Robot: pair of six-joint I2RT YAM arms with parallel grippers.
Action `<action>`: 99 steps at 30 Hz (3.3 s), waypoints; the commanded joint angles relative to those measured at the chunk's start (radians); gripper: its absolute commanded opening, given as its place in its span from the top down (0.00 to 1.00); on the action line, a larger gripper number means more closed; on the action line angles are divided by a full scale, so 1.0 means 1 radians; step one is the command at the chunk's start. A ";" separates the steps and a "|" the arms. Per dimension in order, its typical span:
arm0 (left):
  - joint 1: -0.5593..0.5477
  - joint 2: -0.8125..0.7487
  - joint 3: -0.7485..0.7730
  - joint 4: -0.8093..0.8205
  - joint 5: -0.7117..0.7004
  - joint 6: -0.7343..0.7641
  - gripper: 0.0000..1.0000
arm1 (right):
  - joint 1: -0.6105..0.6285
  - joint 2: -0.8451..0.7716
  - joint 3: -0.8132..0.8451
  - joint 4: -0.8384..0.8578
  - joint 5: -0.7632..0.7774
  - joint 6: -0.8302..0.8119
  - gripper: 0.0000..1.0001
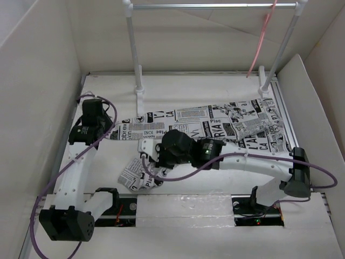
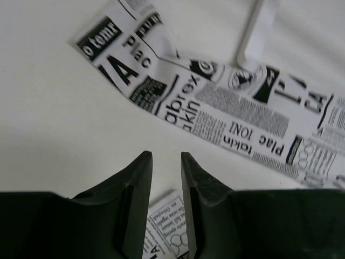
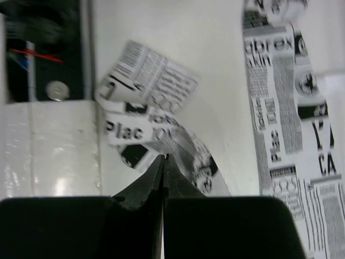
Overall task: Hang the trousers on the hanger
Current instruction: Flatten out the trousers at the center of the board.
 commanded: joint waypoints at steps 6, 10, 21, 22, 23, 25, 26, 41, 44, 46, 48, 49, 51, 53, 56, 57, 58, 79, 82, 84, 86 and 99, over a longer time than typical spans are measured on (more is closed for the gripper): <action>-0.372 0.215 0.045 -0.158 0.004 0.030 0.67 | -0.169 -0.280 -0.170 -0.097 0.151 0.072 0.83; -0.372 0.278 -0.009 -0.167 0.082 0.042 0.45 | -0.290 -0.517 -0.316 -0.125 0.208 0.175 0.69; -0.372 0.470 -0.170 -0.146 0.176 -0.039 0.45 | -0.619 -0.883 -0.519 -0.192 0.100 0.192 0.52; -0.372 0.475 -0.171 -0.150 0.150 -0.056 0.45 | -0.646 -0.875 -0.528 -0.188 0.090 0.184 0.52; -0.372 0.475 -0.170 -0.149 0.141 -0.071 0.45 | -0.657 -0.874 -0.534 -0.170 0.052 0.177 0.52; -0.372 0.469 -0.167 -0.137 0.112 -0.131 0.46 | -0.677 -0.872 -0.558 -0.139 -0.017 0.163 0.52; -0.372 0.467 -0.179 -0.109 0.101 -0.168 0.48 | -0.691 -0.871 -0.563 -0.119 -0.054 0.161 0.52; -0.328 0.426 -0.167 -0.125 0.052 -0.214 1.00 | -0.787 -0.854 -0.531 -0.168 -0.132 0.094 0.53; -0.267 0.343 -0.060 -0.207 -0.052 -0.220 1.00 | -0.806 -0.848 -0.542 -0.183 -0.115 0.092 0.52; -0.215 0.297 0.003 -0.227 -0.095 -0.217 1.00 | -0.815 -0.836 -0.548 -0.200 -0.097 0.089 0.52; -0.118 0.274 0.034 -0.235 -0.094 -0.202 1.00 | -0.815 -0.831 -0.555 -0.214 -0.088 0.088 0.52; -0.055 0.249 0.043 -0.232 -0.097 -0.178 1.00 | -0.824 -0.826 -0.559 -0.224 -0.077 0.089 0.52; 0.007 0.245 0.049 -0.219 -0.104 -0.168 1.00 | -0.824 -0.826 -0.563 -0.231 -0.069 0.089 0.52; 0.066 0.241 0.062 -0.224 -0.158 -0.171 1.00 | -0.835 -0.828 -0.565 -0.229 -0.068 0.092 0.52; 0.141 0.203 0.112 -0.215 -0.129 -0.184 1.00 | -0.835 -0.825 -0.554 -0.238 -0.071 0.083 0.52; 0.142 0.188 0.158 -0.209 -0.100 -0.180 1.00 | -0.835 -0.825 -0.548 -0.241 -0.062 0.078 0.52; 0.142 0.171 0.189 -0.207 -0.044 -0.185 1.00 | -0.835 -0.825 -0.546 -0.244 -0.056 0.075 0.52; 0.172 0.446 0.236 -0.297 -0.256 -0.130 1.00 | -0.873 -0.800 -0.531 -0.281 0.004 0.072 0.41; 0.183 0.528 0.235 -0.272 -0.250 -0.115 1.00 | -0.896 -0.774 -0.516 -0.280 -0.008 0.068 0.37; 0.207 0.586 0.250 -0.288 -0.247 -0.127 1.00 | -0.896 -0.757 -0.513 -0.275 -0.032 0.068 0.36; 0.207 0.636 0.257 -0.269 -0.292 -0.134 1.00 | -0.907 -0.751 -0.511 -0.263 -0.045 0.066 0.36; 0.254 0.573 0.324 -0.140 -0.246 -0.118 0.21 | -0.907 -0.730 -0.546 -0.258 -0.184 0.014 1.00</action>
